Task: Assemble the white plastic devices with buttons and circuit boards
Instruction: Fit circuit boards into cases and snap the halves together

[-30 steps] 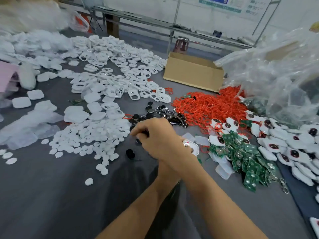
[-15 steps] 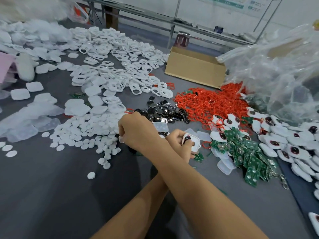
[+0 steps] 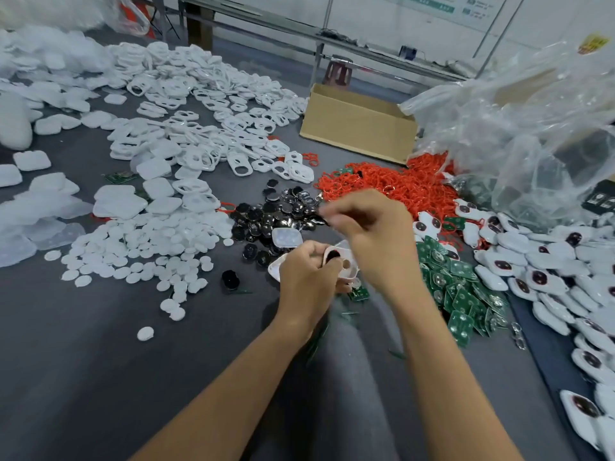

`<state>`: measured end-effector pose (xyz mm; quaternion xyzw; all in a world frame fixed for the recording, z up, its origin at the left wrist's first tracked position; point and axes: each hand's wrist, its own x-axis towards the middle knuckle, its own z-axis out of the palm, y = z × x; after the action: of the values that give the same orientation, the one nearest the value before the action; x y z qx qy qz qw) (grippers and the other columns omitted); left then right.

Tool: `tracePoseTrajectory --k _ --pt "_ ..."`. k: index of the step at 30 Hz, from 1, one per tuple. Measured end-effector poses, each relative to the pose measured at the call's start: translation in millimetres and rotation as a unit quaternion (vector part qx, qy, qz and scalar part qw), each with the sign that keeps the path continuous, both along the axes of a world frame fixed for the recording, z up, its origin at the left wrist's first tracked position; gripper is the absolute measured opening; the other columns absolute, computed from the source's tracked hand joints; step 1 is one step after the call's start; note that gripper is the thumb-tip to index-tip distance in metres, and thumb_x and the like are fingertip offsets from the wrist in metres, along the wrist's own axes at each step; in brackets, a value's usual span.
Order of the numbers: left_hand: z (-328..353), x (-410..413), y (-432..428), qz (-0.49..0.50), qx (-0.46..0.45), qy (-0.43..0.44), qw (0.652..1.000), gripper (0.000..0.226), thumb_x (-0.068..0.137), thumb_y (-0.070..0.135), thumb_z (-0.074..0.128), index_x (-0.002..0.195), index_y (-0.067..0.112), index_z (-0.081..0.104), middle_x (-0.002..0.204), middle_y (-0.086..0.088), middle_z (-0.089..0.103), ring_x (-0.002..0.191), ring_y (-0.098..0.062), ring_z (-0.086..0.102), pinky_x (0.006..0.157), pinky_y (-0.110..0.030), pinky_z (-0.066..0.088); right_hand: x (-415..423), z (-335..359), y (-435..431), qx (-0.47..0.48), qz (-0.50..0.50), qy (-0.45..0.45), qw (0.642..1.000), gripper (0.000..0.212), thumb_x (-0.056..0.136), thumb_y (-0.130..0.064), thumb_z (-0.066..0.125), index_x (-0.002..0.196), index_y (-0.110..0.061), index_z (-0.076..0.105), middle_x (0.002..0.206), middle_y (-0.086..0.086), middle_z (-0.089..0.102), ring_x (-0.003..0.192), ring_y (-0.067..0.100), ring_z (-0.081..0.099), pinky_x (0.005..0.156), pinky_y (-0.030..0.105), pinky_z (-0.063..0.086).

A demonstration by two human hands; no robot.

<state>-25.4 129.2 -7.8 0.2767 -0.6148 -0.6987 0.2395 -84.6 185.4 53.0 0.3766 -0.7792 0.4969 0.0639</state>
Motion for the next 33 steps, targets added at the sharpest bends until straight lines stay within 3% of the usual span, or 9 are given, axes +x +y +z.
tracePoseTrajectory --k 3,8,11,16,21,26,31,33 --pt "4 1 1 -0.011 0.010 0.012 1.000 0.005 0.092 0.002 0.059 0.096 0.004 0.062 0.092 -0.016 0.068 0.061 -0.008 0.068 0.065 -0.033 0.060 -13 -25 34 0.038 -0.033 -0.049 0.998 0.025 0.079 0.006 0.067 0.081 -0.019 0.074 0.081 -0.002 0.068 0.072 0.012 0.061 0.070 0.027 0.050" --pt "2 0 -1 -0.014 -0.007 0.008 1.000 0.005 0.093 0.002 0.058 0.096 0.002 0.061 0.090 -0.018 0.069 0.068 -0.017 0.071 0.066 -0.037 0.061 -18 -47 42 0.011 -0.030 -0.087 0.996 0.040 0.074 0.013 0.068 0.084 -0.025 0.067 0.070 -0.009 0.062 0.064 0.006 0.056 0.066 0.016 0.048" --pt "-1 -1 -2 -0.016 0.000 0.011 1.000 0.005 0.094 0.001 0.057 0.097 0.000 0.060 0.090 -0.020 0.068 0.069 -0.020 0.072 0.067 -0.038 0.061 -18 -47 39 0.008 -0.027 -0.054 0.998 0.040 0.071 0.009 0.071 0.085 -0.027 0.064 0.067 -0.007 0.064 0.058 0.001 0.052 0.059 0.011 0.041" --pt "-5 -4 -1 -0.023 -0.024 0.002 0.999 0.005 0.093 0.004 0.060 0.097 0.002 0.061 0.091 -0.019 0.068 0.068 -0.016 0.071 0.067 -0.037 0.061 -19 -49 39 0.069 -0.044 0.028 0.996 0.029 0.071 0.001 0.074 0.085 -0.024 0.067 0.067 -0.013 0.064 0.065 0.008 0.051 0.063 0.025 0.042" --pt "-7 -4 -3 -0.025 -0.025 0.003 0.999 0.007 0.092 0.004 0.061 0.098 0.002 0.061 0.092 -0.020 0.068 0.069 -0.016 0.071 0.069 -0.037 0.061 -18 -53 38 0.100 -0.072 0.024 0.992 0.024 0.073 -0.007 0.074 0.082 -0.028 0.067 0.070 -0.014 0.065 0.065 0.003 0.051 0.062 0.023 0.041" --pt "-7 -5 -3 -0.024 -0.014 0.009 1.000 0.008 0.091 0.004 0.062 0.099 0.003 0.062 0.093 -0.019 0.069 0.072 -0.019 0.072 0.069 -0.038 0.061 -15 -53 38 0.057 -0.080 -0.017 0.995 0.024 0.070 -0.002 0.072 0.076 -0.025 0.067 0.062 -0.017 0.062 0.056 -0.004 0.051 0.054 0.010 0.031" --pt "-9 -5 -3 -0.022 -0.027 0.012 0.999 0.007 0.091 0.002 0.062 0.098 0.003 0.062 0.093 -0.019 0.069 0.069 -0.014 0.071 0.069 -0.035 0.060 -11 -54 35 0.084 -0.109 -0.005 0.991 0.022 0.070 -0.005 0.070 0.079 -0.024 0.066 0.064 -0.014 0.064 0.058 0.002 0.051 0.064 0.031 0.048" --pt "-10 -6 -4 -0.021 -0.030 0.013 0.999 0.008 0.090 0.001 0.062 0.098 0.003 0.062 0.093 -0.017 0.068 0.067 -0.010 0.070 0.069 -0.031 0.060 -8 -54 33 0.092 -0.119 0.007 0.989 0.022 0.071 -0.004 0.068 0.080 -0.025 0.066 0.067 -0.011 0.065 0.068 0.016 0.060 0.068 0.038 0.050"
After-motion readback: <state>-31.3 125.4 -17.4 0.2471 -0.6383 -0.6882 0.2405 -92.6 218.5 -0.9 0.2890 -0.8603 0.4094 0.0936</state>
